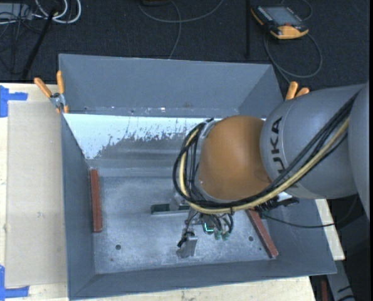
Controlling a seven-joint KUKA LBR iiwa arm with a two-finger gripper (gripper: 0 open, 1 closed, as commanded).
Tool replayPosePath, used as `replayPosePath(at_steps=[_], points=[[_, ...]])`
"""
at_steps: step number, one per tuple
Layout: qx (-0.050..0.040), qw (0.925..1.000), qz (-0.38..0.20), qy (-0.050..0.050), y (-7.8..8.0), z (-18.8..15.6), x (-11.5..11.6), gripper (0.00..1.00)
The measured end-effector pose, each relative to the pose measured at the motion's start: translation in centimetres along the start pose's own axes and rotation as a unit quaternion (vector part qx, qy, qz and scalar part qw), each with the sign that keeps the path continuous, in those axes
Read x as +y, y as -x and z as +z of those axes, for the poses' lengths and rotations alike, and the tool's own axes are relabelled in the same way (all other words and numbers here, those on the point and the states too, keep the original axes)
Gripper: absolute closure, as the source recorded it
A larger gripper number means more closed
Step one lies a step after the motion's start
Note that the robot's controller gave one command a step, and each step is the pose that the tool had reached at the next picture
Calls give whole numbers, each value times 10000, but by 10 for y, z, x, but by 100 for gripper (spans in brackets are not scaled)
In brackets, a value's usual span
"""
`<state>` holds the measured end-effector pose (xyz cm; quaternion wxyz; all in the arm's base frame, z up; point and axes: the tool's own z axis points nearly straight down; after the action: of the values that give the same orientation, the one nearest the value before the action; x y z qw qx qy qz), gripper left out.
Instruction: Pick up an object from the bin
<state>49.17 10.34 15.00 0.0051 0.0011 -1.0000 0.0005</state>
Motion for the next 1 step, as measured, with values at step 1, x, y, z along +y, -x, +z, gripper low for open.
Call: replayPosePath(at_steps=[1], points=[[-36,9988,-494,0,55,79,-11,0]])
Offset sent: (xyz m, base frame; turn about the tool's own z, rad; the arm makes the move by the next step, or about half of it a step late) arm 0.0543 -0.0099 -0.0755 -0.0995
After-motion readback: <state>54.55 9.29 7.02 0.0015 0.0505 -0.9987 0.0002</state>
